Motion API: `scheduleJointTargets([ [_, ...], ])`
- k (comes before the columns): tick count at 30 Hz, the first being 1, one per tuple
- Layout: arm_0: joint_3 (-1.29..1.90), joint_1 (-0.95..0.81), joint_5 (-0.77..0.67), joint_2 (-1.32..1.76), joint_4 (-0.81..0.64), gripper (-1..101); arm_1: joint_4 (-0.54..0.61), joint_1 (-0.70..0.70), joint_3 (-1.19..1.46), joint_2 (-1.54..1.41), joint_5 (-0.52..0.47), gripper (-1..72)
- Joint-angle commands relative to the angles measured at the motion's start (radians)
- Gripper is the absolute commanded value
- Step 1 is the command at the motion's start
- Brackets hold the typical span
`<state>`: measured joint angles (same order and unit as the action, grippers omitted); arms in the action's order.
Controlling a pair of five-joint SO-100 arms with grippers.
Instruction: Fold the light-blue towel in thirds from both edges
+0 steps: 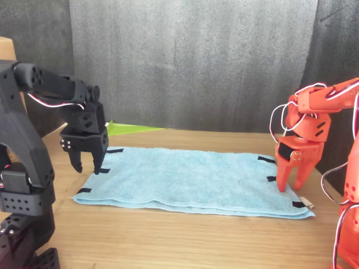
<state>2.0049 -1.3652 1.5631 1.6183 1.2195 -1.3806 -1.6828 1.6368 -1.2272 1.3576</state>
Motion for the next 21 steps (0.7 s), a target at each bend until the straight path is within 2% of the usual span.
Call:
scheduleJointTargets([
  [1,-0.011,-0.003,0.021,0.025,0.020,23,-0.014,-0.034,-0.005,0.006,0.009,20.7],
  [21,-0.147,0.008,0.037,-0.141,0.123,23,-0.018,-0.060,-0.005,0.020,0.026,20.8],
])
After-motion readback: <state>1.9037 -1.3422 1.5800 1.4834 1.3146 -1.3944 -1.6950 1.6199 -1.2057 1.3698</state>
